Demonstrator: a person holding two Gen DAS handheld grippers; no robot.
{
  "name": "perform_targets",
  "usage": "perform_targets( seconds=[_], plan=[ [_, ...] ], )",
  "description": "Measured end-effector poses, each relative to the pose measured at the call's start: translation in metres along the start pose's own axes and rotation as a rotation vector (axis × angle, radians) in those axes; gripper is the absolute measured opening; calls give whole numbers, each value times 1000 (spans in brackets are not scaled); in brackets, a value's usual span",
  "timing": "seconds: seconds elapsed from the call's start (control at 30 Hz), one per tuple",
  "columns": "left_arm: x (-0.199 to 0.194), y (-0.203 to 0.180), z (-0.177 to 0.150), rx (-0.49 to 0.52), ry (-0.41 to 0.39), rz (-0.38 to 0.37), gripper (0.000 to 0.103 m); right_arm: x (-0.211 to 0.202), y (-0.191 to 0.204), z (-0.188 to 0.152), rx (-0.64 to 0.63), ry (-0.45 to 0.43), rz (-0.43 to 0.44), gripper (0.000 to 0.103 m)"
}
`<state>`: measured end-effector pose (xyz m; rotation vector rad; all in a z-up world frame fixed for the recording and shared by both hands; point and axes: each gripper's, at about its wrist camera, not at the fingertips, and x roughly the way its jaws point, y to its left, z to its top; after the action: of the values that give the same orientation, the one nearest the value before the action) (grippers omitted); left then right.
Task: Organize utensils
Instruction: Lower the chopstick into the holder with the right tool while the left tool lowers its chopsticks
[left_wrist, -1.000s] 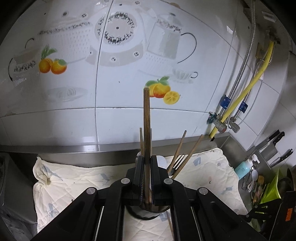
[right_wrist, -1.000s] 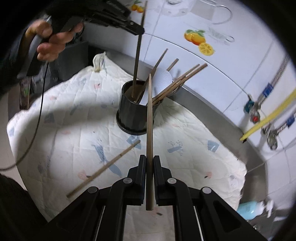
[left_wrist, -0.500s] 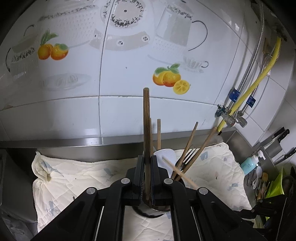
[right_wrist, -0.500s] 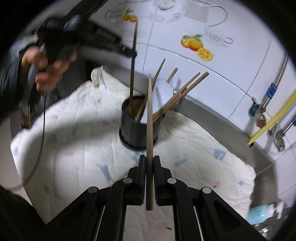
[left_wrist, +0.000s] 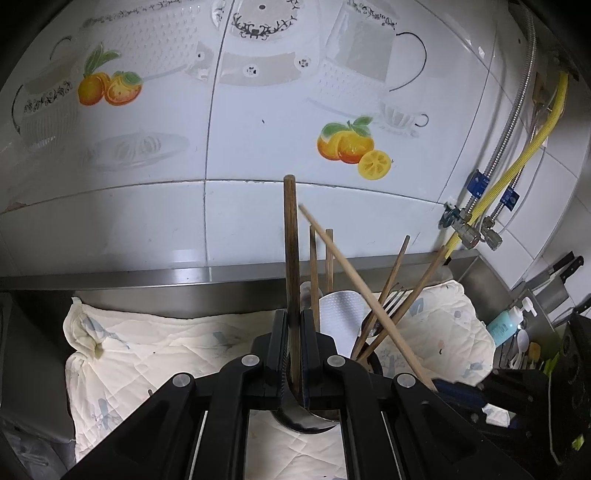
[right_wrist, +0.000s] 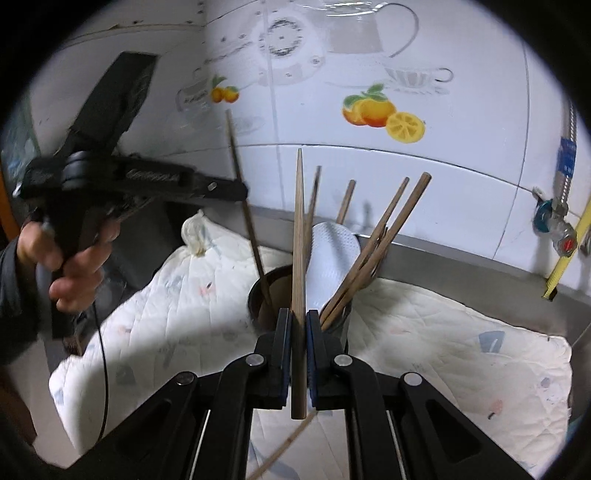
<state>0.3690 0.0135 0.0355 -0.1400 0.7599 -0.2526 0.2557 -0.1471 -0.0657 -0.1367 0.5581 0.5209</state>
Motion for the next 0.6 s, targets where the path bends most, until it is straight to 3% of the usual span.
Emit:
perform_targets(
  seconds=[0.27,0.6],
  plan=[
    [7,2,1,2,11,4,6,24,-10,11,103,-77,76,10],
    [10,1,0,7,13,8,6,60,-20,10,174,-48,179,10]
  ],
)
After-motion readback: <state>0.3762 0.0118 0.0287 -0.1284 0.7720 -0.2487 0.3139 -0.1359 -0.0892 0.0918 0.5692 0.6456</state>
